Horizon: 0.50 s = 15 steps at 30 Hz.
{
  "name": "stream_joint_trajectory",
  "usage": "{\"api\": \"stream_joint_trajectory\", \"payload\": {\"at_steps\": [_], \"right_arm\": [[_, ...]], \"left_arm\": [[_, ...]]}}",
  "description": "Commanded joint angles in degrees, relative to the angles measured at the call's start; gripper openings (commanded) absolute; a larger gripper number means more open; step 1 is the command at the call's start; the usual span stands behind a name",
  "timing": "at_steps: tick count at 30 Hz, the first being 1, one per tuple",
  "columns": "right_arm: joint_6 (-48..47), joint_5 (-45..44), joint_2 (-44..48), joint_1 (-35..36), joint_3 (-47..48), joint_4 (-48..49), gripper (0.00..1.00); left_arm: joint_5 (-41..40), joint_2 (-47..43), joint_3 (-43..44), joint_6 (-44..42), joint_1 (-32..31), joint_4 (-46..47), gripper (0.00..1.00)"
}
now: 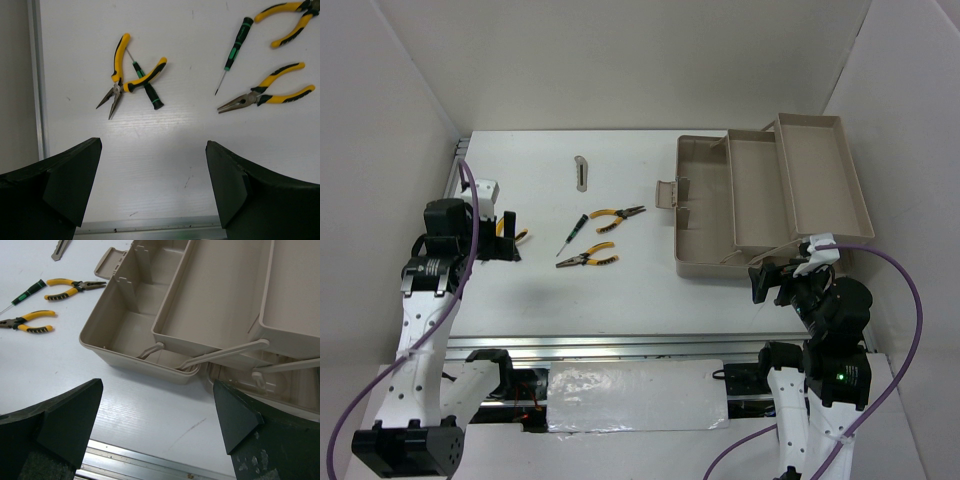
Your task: Sort the tools into containers
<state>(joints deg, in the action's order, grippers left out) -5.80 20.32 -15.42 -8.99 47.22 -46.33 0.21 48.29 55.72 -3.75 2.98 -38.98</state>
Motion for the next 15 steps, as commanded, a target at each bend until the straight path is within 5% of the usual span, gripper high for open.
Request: {"api": "stream_joint_trajectory", "payload": {"at_steps": [1,4,5,8,15], "right_arm": [[0.4,-0.5,-1.0,-0.3,-0.6,3.1,1.0],[0.4,-0.5,-1.5,-0.3,-0.5,3.2,1.0],[0.4,-0.5,-1.8,-0.3,-0.6,3.2,1.0],[0.4,-0.6,-2.1,-0.3,-0.6,3.2,1.0],[0.6,-1.5,-2.0,-0.4,-1.1,3.5,1.0]], "left_arm": [[2.5,3.3,5.9,2.1,-0.3,2.7,0.99],[5.3,10.7,11.8,-1.3,-5.5,0.6,0.98],[6.5,16.5,16.0,-2.8,-8.0,-3.1,0.83],[9.0,25.7,20.8,-4.2,-10.7,-6.3,0.7],[17.5,39.9,26.2,-12.1,-18.6,-7.3,0.64]]}}
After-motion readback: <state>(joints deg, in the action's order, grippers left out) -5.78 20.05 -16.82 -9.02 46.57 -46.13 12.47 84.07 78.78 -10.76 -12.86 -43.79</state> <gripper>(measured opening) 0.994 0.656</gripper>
